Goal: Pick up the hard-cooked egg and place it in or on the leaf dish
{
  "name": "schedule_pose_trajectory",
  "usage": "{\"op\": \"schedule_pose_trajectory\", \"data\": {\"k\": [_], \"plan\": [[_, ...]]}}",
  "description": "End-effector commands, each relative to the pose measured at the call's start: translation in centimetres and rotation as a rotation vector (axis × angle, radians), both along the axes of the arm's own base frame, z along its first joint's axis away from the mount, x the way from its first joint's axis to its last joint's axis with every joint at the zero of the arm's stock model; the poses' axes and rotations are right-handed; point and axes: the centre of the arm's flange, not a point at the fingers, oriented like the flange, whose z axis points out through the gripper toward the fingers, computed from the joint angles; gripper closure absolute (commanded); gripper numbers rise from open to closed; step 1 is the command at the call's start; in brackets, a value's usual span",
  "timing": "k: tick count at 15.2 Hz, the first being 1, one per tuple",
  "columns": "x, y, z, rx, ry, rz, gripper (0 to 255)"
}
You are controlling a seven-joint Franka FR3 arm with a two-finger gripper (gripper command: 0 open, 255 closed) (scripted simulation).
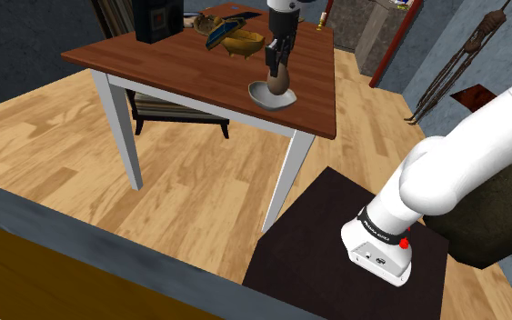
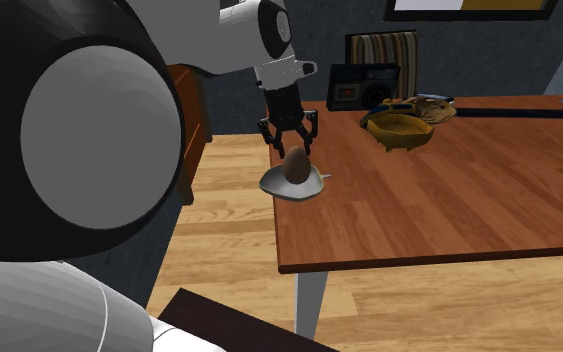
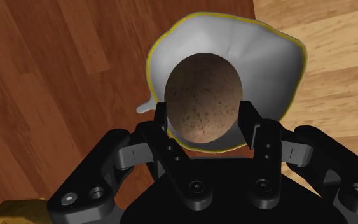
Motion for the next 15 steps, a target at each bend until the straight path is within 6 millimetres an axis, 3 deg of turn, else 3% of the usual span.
{"op": "schedule_pose_trajectory", "data": {"k": [1,9,10,15], "plan": [[-0.01,-0.05,-0.86,0.000,-0.001,0.000,255],[-0.01,-0.05,-0.86,0.000,-0.001,0.000,255],[-0.01,-0.05,-0.86,0.000,-0.001,0.000,0],[-0.01,-0.05,-0.86,0.000,-0.001,0.000,0]]}}
